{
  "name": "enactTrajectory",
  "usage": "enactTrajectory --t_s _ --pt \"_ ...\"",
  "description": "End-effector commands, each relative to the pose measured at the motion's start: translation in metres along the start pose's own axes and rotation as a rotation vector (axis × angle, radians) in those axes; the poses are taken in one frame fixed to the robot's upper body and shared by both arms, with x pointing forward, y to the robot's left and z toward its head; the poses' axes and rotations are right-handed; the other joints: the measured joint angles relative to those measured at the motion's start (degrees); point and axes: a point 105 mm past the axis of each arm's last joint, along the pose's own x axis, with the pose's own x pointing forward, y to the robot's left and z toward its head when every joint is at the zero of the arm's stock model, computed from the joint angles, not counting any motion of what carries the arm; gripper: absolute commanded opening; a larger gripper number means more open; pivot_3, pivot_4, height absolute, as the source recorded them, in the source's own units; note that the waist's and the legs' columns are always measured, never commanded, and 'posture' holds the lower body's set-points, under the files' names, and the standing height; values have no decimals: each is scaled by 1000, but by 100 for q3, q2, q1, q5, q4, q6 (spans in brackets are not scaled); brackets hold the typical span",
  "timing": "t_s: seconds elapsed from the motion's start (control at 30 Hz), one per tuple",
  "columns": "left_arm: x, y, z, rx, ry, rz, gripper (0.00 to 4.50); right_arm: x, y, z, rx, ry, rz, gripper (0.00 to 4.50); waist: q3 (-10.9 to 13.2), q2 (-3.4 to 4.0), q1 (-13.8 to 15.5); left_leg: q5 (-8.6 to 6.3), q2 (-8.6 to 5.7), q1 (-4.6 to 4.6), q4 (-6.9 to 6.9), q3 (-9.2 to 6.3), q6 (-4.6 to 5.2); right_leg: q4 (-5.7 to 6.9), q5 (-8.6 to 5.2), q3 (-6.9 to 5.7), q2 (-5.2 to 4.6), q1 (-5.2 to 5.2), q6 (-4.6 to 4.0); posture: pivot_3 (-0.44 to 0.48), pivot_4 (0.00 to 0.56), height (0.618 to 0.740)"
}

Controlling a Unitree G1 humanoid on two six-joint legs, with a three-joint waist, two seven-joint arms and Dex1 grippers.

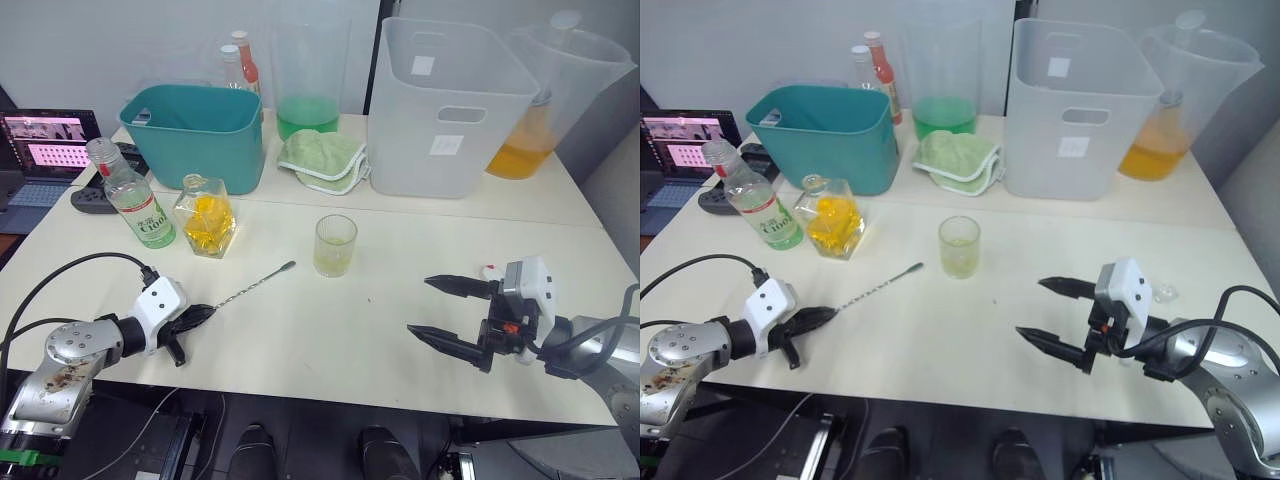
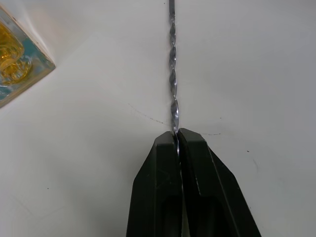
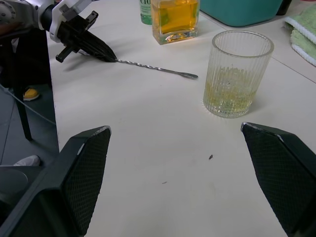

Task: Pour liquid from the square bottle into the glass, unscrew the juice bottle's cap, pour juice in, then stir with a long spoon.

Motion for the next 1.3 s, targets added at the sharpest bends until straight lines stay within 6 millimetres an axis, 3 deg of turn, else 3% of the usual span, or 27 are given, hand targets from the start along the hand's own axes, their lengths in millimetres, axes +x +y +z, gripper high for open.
enactTrajectory --t_s 0.03,0.07,0.23,0.37,0.6,0.83,1.07,1.3 --pt "-2 -10 -5 -47 23 -93 35 2 3 12 -58 -29 -1 4500 0 0 -1 0 0 0 -1 0 0 1 0 0 0 0 -1 0 150 732" --pt "-2 -7 -5 -42 20 -77 666 2 3 13 -58 -30 -1 4500 0 1 -2 0 0 1 -2 0 0 1 1 0 0 0 -1 0 150 732" --pt "-4 20 42 -32 -149 -137 2191 6 16 24 -30 -69 73 4500 1 0 36 1 0 -5 2 0 1 7 -1 -2 0 -8 1 0 150 732" --pt "6 24 48 -21 -102 -188 2191 9 24 28 -32 -73 103 4500 1 0 66 1 0 -8 3 0 1 3 5 -1 0 -1 3 0 150 732" --pt "10 18 12 -1 139 -257 2191 9 23 29 -45 -77 78 4500 1 -1 -8 -3 0 -9 -9 0 8 8 26 -2 0 -9 12 0 150 732" --pt "-7 -2 -22 50 356 -331 2191 9 23 27 -51 -67 65 4500 0 2 -41 -4 0 2 -10 -1 8 10 19 -1 0 -4 10 0 150 732" --pt "-2 -1 -25 -3 346 -257 52 14 17 23 -34 -34 60 4500 -11 22 -37 -4 0 8 -9 0 9 11 -10 0 0 2 -12 0 150 732" --pt "-7 19 -10 -75 222 -150 15 16 14 23 -6 -21 104 4500 -22 40 -10 -4 0 9 -7 0 9 10 -11 0 0 5 -10 0 150 732"
